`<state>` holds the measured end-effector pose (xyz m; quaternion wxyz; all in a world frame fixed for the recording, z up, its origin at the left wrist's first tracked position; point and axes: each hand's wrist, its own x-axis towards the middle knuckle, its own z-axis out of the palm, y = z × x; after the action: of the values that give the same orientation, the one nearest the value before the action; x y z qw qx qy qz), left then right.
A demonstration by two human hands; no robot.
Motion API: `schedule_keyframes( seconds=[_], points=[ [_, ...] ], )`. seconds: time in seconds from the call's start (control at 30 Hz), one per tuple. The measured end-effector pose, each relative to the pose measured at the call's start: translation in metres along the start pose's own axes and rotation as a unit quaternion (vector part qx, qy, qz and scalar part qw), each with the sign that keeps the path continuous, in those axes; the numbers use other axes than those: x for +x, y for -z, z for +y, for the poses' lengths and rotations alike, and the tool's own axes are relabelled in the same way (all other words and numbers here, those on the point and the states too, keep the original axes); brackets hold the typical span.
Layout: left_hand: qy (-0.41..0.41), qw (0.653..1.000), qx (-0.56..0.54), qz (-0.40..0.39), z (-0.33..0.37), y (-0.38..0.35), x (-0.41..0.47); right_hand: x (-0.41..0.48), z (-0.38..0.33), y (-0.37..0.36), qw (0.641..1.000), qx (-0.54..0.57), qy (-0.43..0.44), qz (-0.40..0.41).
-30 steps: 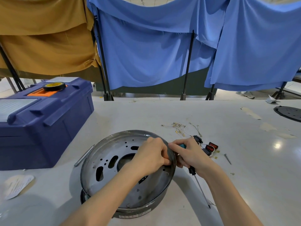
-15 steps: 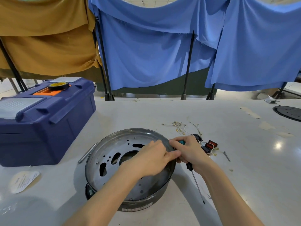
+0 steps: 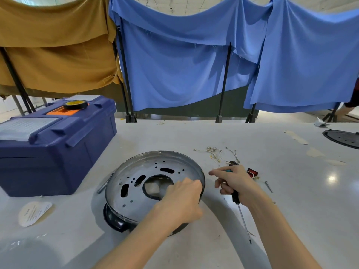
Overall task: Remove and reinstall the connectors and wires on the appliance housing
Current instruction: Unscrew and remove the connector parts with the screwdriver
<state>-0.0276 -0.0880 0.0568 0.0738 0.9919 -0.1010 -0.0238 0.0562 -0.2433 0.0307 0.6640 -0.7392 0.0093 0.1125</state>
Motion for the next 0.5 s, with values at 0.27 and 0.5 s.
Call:
schedule_keyframes(
  seconds=[0.27,0.5],
  points=[
    [0.012,0.997,0.064,0.035,0.010,-0.008,-0.001,0.000,0.001,0.064,0.988,-0.086,0.025,0.127],
    [0.016,0.997,0.032,0.061,0.005,-0.006,0.004,-0.005,0.005,0.086,0.942,-0.305,-0.063,0.127]
  ],
)
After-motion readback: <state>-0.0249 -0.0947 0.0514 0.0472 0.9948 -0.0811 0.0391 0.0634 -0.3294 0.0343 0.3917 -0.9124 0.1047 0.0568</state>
